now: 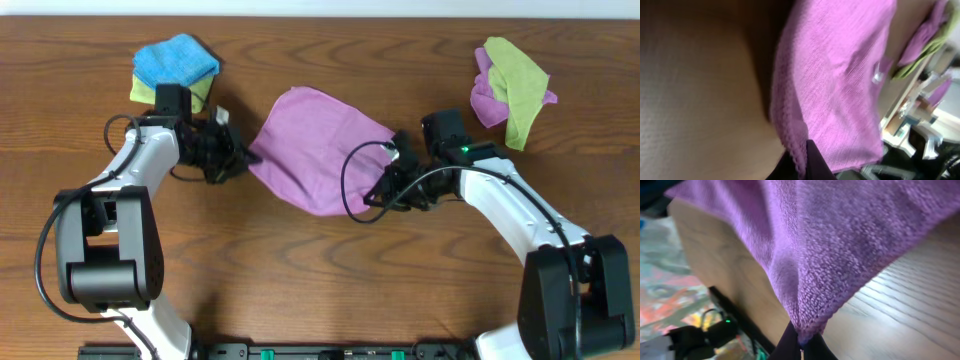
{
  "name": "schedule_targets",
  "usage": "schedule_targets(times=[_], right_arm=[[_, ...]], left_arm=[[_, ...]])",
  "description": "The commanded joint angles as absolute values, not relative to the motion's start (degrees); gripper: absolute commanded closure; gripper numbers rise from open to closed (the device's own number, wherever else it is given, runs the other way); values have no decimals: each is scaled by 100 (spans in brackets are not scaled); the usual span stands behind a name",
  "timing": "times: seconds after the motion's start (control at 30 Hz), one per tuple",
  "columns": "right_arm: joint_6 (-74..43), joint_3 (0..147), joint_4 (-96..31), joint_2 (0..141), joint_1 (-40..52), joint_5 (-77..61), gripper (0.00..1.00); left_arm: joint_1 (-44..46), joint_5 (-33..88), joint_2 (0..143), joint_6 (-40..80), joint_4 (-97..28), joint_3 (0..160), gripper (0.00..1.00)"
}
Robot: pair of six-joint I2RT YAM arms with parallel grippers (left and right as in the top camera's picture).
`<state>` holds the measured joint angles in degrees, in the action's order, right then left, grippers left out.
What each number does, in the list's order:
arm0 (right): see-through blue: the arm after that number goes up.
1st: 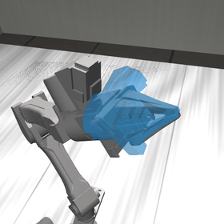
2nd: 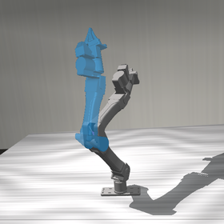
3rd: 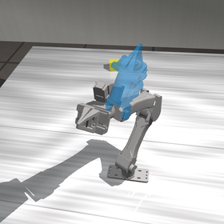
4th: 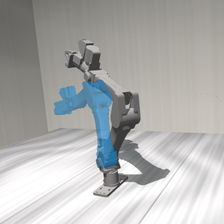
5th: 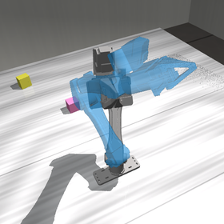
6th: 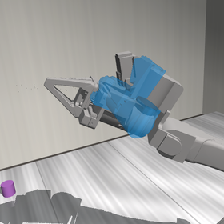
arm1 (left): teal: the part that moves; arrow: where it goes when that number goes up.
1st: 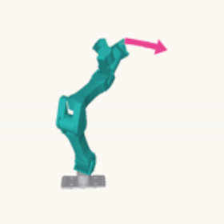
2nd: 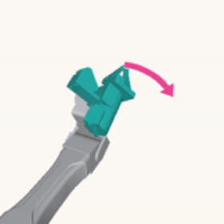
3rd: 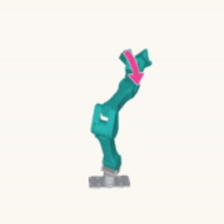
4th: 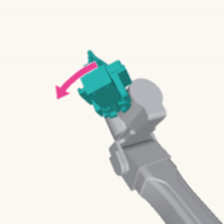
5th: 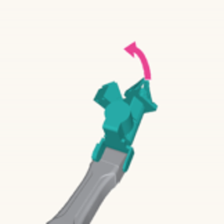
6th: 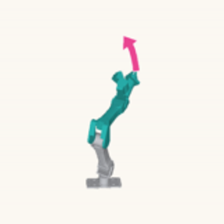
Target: Fold the cloth
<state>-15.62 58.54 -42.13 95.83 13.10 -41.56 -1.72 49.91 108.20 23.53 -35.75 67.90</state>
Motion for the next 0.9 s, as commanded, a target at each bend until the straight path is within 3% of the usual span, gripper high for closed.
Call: schedule_targets(times=[0.0,0.33,0.4,0.5,0.67,0.87], right_arm=[[-1297,5839,-4394,9509,1264,-3439,99],[-1321,5839,-4674,9509,543,-2117,96],[-1321,5839,-4674,9509,318,-2119,76],[-1321,5839,-4783,9509,71,-2121,62],[-1017,5837,-5374,9509,-30,-2191,52],[-849,5723,-5483,9509,-32,-2217,49]], left_arm=[[-132,4713,10822,1105,-4178,6853,94],[639,4436,10822,471,-4989,6853,94],[851,4421,10822,471,-4984,6853,94],[1074,4300,10822,517,-4989,6853,94],[1100,4303,10822,517,-4971,6853,94],[1100,4305,10822,515,-4974,6853,94]])
